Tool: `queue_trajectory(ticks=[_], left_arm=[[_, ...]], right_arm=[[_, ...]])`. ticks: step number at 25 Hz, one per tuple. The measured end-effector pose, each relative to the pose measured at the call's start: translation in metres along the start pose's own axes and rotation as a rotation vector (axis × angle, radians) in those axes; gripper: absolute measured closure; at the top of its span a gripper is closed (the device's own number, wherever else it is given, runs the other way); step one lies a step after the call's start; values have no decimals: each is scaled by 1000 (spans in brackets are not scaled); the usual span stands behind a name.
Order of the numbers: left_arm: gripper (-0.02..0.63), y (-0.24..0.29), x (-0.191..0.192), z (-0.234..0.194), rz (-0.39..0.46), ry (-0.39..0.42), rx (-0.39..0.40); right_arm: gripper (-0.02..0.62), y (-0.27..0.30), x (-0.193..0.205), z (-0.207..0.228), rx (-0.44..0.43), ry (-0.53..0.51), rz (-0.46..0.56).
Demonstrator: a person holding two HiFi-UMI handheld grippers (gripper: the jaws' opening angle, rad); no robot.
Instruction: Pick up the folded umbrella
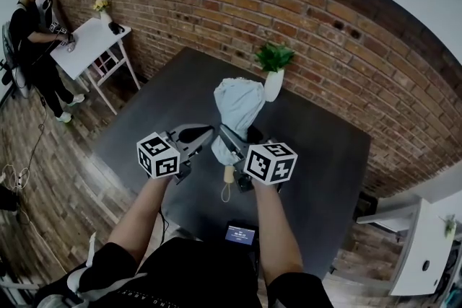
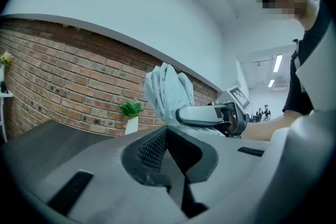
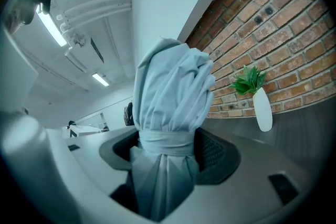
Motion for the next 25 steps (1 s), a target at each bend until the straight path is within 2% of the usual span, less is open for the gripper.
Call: queue_trajectory(ticks=[12,25], left_arm=[[603,2,23,30,9,-25,11],[603,7,28,38,8,-31,26]], right_arm=[[293,-27,17,8,-7,8,-4],[293,-38,21,9,-12,18,5]])
Point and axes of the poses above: the fingertips, and each gripper's own axes: y forward along the fingers, z to its right, x out of its underside, the point moved 6 cm from there along -y, backward along the fingers, and after that the axes turned 6 degrees about y, right-handed, at the moved point
